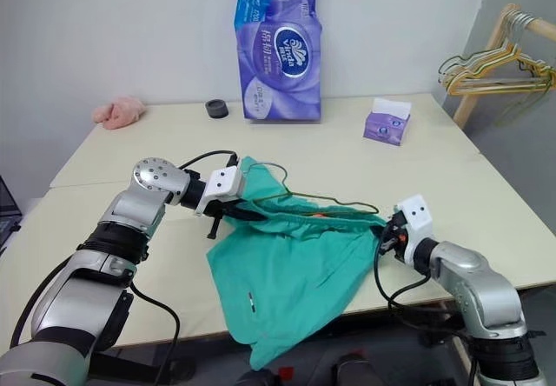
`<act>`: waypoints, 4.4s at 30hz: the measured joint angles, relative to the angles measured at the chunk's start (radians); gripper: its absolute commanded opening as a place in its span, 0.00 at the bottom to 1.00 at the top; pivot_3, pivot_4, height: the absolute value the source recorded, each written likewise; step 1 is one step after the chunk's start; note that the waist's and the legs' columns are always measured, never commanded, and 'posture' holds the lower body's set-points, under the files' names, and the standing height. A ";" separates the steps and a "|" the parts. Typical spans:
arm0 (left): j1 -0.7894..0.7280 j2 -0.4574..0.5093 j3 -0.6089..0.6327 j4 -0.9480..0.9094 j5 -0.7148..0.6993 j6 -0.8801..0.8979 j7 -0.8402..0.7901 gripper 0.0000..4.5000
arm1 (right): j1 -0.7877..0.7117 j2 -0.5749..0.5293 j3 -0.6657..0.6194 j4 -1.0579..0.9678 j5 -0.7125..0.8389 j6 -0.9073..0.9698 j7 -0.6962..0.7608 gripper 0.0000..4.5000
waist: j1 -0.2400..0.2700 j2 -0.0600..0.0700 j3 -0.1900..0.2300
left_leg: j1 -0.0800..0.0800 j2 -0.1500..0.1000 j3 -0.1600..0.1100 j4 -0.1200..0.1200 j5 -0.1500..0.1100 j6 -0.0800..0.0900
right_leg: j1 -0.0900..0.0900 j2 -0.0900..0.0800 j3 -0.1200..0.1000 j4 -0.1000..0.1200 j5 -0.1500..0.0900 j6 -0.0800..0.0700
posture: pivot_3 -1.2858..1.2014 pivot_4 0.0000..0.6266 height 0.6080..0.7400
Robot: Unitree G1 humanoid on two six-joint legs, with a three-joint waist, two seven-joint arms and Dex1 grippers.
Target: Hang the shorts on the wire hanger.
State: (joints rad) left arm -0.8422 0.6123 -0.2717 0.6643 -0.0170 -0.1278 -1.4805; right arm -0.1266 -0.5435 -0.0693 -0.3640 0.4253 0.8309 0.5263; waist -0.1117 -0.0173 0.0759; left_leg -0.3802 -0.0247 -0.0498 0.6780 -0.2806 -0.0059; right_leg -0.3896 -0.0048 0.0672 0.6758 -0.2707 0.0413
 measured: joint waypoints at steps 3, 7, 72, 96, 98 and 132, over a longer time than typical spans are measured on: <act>-0.002 0.000 -0.002 0.012 0.006 -0.020 -0.001 0.00 | 0.020 -0.021 -0.013 -0.050 0.023 0.023 0.004 0.01 | -0.002 0.000 0.000 | 0.000 0.000 0.000 0.000 0.000 0.000 | 0.000 0.000 0.000 0.000 -0.002 0.004 | 0.45 0.08 1.00; -0.002 0.000 -0.002 0.011 0.004 -0.010 -0.026 0.00 | 0.024 -0.030 -0.022 -0.080 0.036 0.044 0.001 0.01 | -0.002 0.000 0.000 | 0.000 0.000 0.000 0.000 0.000 0.000 | 0.000 0.000 0.000 0.000 -0.002 0.004 | 0.45 0.08 1.00; -0.008 0.041 -0.067 -0.116 -0.077 0.157 -0.127 0.00 | 0.077 -0.155 -0.039 -0.076 0.105 0.043 0.104 0.01 | -0.027 0.000 0.001 | -0.001 0.000 0.000 -0.001 0.000 0.000 | 0.000 0.000 0.001 -0.002 -0.003 0.004 | 0.44 0.10 1.00; -0.008 0.016 -0.069 -0.033 0.011 0.042 -0.041 0.00 | 0.047 -0.203 -0.034 -0.187 0.116 0.081 0.103 0.01 | -0.027 0.000 0.002 | -0.001 0.000 0.000 -0.001 0.000 0.001 | 0.000 -0.002 0.000 -0.002 -0.003 0.004 | 0.44 0.11 1.00; -0.008 0.001 -0.069 -0.033 0.018 0.040 -0.017 0.00 | 0.018 -0.217 -0.013 -0.206 0.104 0.087 0.097 0.01 | -0.027 0.000 0.002 | -0.001 0.000 0.000 -0.001 0.000 0.001 | 0.000 -0.002 0.000 -0.002 -0.003 0.004 | 0.44 0.11 1.00; 0.054 -0.109 -0.085 -0.085 0.124 0.007 0.160 0.00 | -0.286 -0.424 0.332 -0.261 -0.171 0.035 0.227 0.91 | -0.027 0.001 0.006 | -0.001 0.000 -0.001 -0.001 0.000 0.000 | 0.000 -0.004 -0.001 -0.003 -0.003 0.004 | 0.44 0.11 1.00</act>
State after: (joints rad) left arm -0.7877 0.5033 -0.3563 0.5792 0.1070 -0.1203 -1.3204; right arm -0.4130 -0.9675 0.2622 -0.6248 0.2541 0.8662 0.7528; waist -0.1385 -0.0163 0.0816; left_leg -0.3816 -0.0246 -0.0505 0.6773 -0.2810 -0.0054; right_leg -0.3900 -0.0089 0.0662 0.6727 -0.2733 0.0455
